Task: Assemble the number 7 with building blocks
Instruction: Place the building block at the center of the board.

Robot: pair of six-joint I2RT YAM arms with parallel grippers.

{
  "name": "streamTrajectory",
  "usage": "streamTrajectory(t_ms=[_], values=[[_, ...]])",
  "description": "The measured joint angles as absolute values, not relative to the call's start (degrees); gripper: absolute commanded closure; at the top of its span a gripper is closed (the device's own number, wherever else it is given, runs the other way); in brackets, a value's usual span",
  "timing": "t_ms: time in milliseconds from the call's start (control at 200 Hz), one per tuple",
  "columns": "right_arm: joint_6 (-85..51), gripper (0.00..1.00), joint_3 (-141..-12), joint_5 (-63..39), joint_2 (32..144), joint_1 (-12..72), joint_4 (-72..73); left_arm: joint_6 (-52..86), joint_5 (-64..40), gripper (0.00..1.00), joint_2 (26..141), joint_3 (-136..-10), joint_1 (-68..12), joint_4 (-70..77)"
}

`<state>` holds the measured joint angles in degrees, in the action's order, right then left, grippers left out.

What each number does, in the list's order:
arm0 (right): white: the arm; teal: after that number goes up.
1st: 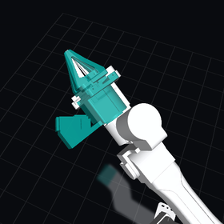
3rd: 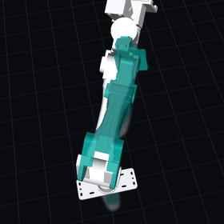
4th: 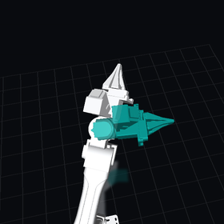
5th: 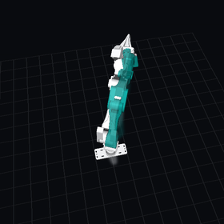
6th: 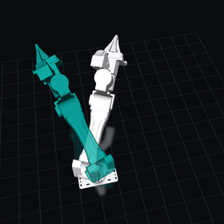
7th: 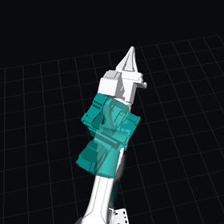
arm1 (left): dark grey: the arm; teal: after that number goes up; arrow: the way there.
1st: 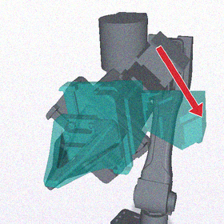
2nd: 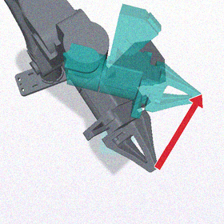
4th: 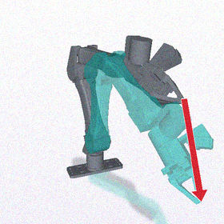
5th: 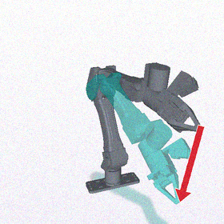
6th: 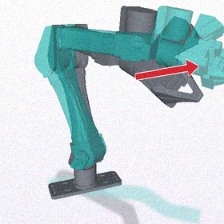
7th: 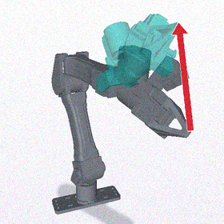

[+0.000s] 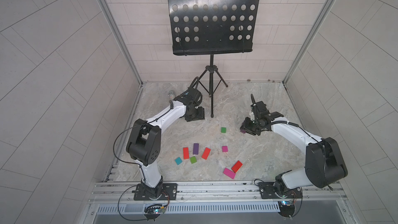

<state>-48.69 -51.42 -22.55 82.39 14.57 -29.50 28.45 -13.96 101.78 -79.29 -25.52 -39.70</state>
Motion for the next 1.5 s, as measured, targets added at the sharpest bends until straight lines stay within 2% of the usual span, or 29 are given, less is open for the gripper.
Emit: streamTrajectory(t_ms=[285, 681, 1386, 1501], values=[[-67.1, 1.0, -42.4, -22.5, 80.5, 13.2, -18.0, 28.5, -14.9, 0.34, 101.8, -78.4, -25.5, -38.6], [-83.0, 1.0, -41.6, -17.7, 81.1, 13.2, -12.2, 28.8, -15.4, 0.35, 101.8, -77.4, -26.3, -37.5], [-94.8, 1.0, -46.2, -16.3, 89.7, 16.8, -14.2, 30.6, -15.4, 0.35, 103.0, -77.2, -31.2, -35.8], [-95.7, 0.96, -47.6, -15.9, 90.3, 17.2, -15.4, 30.7, -15.5, 0.35, 103.7, -77.2, -31.7, -35.8]])
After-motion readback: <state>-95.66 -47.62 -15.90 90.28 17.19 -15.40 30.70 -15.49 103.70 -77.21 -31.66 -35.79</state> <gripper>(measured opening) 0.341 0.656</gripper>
